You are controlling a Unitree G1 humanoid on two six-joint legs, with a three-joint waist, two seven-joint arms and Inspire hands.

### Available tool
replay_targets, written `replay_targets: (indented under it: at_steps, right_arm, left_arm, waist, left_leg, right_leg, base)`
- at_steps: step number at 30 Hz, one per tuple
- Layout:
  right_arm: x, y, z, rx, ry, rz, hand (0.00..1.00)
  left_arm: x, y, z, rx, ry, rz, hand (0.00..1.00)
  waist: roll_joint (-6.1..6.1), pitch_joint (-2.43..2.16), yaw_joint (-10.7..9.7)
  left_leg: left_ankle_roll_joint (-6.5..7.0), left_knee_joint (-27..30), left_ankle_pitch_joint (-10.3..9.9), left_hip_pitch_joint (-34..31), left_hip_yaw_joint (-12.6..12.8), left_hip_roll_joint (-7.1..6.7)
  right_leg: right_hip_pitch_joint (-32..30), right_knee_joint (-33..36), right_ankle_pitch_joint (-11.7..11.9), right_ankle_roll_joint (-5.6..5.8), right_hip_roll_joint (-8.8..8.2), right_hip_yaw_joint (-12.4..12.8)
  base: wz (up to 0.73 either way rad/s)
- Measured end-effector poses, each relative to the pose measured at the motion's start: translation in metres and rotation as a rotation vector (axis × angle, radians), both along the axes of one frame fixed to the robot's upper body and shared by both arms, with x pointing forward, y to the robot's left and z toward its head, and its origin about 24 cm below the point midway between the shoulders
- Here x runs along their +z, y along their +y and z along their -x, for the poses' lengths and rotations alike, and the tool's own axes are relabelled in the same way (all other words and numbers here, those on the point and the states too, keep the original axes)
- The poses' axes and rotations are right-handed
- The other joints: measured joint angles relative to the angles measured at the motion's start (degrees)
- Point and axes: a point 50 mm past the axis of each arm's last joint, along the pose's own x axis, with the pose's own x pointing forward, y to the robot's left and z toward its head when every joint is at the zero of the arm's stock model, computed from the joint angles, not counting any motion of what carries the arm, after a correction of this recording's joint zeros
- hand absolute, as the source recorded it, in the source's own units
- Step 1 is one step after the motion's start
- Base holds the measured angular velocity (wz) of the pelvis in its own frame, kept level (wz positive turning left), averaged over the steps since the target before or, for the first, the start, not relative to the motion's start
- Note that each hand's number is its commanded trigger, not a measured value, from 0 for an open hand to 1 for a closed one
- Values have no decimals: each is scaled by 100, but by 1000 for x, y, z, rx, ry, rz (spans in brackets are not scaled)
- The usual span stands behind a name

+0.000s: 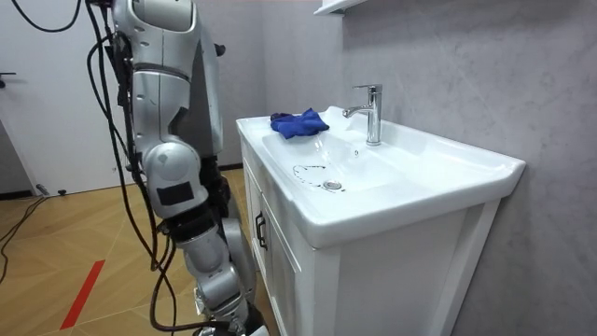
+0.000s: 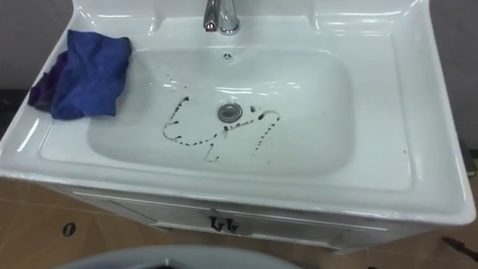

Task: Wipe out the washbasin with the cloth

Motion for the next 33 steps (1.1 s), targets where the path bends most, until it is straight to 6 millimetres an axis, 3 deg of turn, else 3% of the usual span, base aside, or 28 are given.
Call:
replay_targets:
  at_steps: [8, 13, 18, 21, 24, 31, 33]
  right_arm:
    - [-4, 6, 3, -7, 31, -22, 0]
    - [-8, 16, 5, -3, 55, -55, 0]
    - [-9, 16, 6, -14, 67, -63, 0]
    - [-9, 17, 2, -2, 65, -71, 0]
    - [-10, 19, -2, 28, 70, -77, 0]
    - [-12, 25, -5, 70, 87, -88, 0]
    - [-14, 28, -5, 69, 88, -96, 0]
  left_arm:
    - [-27, -30, -31, -214, 217, 15, 0]
    - [-45, -48, -40, -298, 289, 61, 0]
    - [-50, -58, -46, -345, 321, 51, 0]
    - [-53, -65, -51, -382, 346, 47, 0]
    - [-53, -73, -60, -422, 340, 41, 0]
    - [-54, -90, -77, -511, 377, 12, 0]
    - [-55, -92, -78, -525, 385, 14, 0]
  waist:
    - [31, 8, -169]
    - [38, 16, -357]
    - [31, 15, -514]
    - [4, 51, -642]
    - [-26, 58, -718]
    - [-156, 50, -750]
    - [-184, 29, -761]
  left_leg:
    - [0, -11, -1, 120, 35, 5]
    - [0, -48, -1, 120, 41, 5]
    - [0, -64, -1, 116, 44, 7]
    - [0, -67, 0, 113, 109, 27]
    - [0, -67, 0, 126, 176, 45]
    - [0, -68, -1, 159, 312, 84]
    - [-1, -68, -1, 175, 318, 97]
  right_leg:
    - [63, -2, 6, 2, 18, 159]
    - [40, -4, 19, 6, 27, 171]
    - [-3, -7, 27, 5, 40, 249]
    - [-25, -4, 32, -4, 57, 300]
    - [-41, -3, 40, -16, 78, 402]
    - [-78, -4, 92, -41, 125, 597]
    - [-71, -16, 104, -52, 142, 619]
  base:
    - [-7]
    - [-1]
    - [-6]
    - [-7]
    - [-14]
    - [-14]
    - [-9]
